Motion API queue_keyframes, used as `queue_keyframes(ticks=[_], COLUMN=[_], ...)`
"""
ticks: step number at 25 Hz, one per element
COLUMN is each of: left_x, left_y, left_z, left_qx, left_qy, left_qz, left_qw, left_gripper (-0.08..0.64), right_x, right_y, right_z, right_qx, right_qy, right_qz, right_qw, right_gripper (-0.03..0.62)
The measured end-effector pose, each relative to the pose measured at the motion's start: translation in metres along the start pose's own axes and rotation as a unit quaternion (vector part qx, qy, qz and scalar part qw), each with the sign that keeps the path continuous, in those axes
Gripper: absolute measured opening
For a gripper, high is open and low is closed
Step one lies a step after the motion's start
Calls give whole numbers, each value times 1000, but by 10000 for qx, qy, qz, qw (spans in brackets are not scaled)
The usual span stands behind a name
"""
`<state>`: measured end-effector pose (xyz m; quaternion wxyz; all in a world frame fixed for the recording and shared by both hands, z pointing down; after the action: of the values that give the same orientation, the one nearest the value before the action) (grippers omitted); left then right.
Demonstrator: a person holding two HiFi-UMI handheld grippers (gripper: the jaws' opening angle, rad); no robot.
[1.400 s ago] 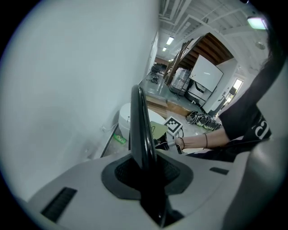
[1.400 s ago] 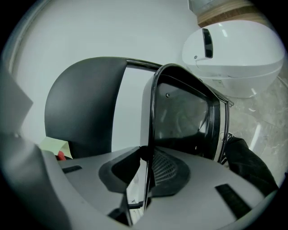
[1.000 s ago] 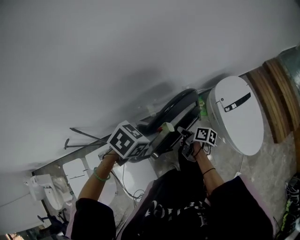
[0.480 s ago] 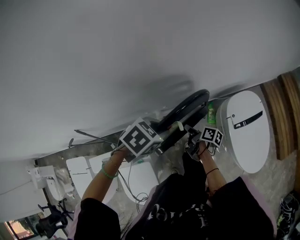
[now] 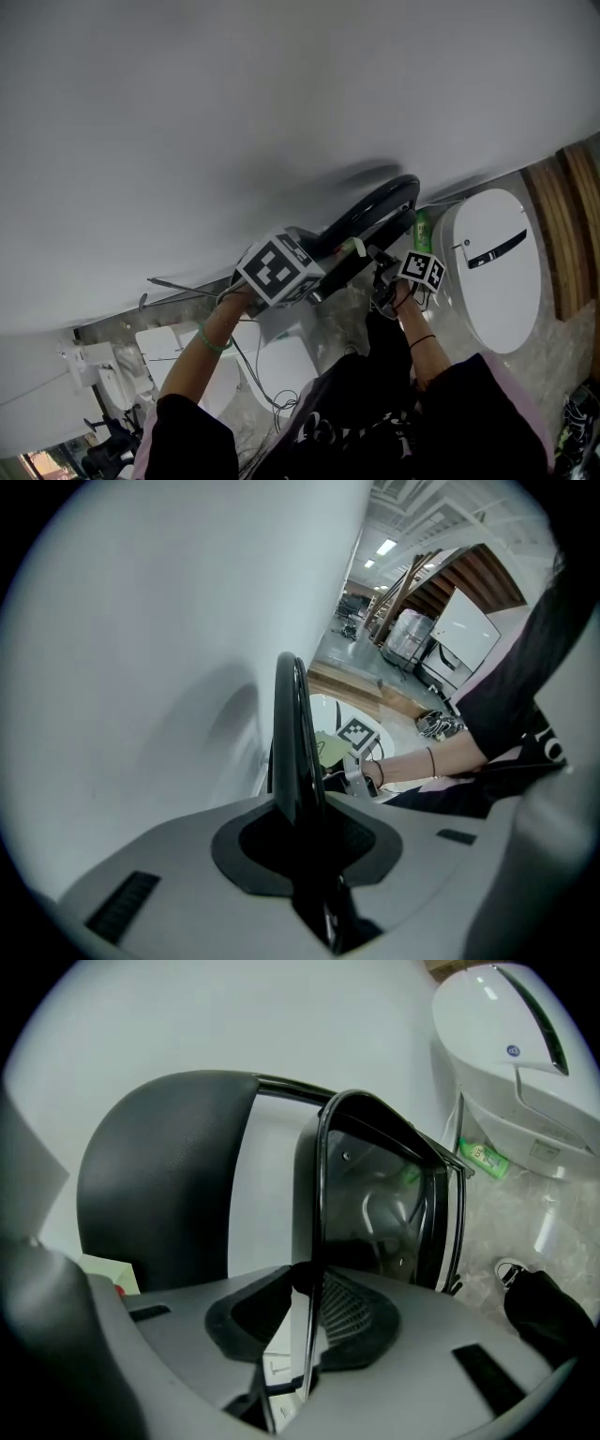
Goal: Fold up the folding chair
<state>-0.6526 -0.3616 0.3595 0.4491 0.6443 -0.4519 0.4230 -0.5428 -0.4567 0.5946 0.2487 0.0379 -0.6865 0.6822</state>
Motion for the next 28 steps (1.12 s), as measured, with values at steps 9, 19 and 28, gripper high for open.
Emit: queue_keyframes(ticks=[9,19,28], left_x=[10,7,7], left_y=[36,60,62], left_z=[32,33,32], left_qx=[51,-114,47], left_qy=[-40,-403,-406], left_qz=[-97,-118,221], left_qw=[9999,9991,9989], left_gripper=[72,72,90], right_x=[12,22,25], right_y=[-5,0,2], right_z=[31,39,40], right_qx=[147,46,-115], right_qy=[-321,-317,-295], right_qz=[70,115,44], right_qw=[9994,9994,9995], right_gripper=[77,77,77])
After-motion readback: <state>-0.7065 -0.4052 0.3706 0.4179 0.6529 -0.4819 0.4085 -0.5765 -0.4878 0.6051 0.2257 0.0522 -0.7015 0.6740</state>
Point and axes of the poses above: the fingertips, and each gripper's own axes: x forward along the fingers, y to its left, z out of its top, the point moved 7 cm from there along -x, backward along the fingers, and after that the axes turned 8 degrees about y, right-handed, at the moved point
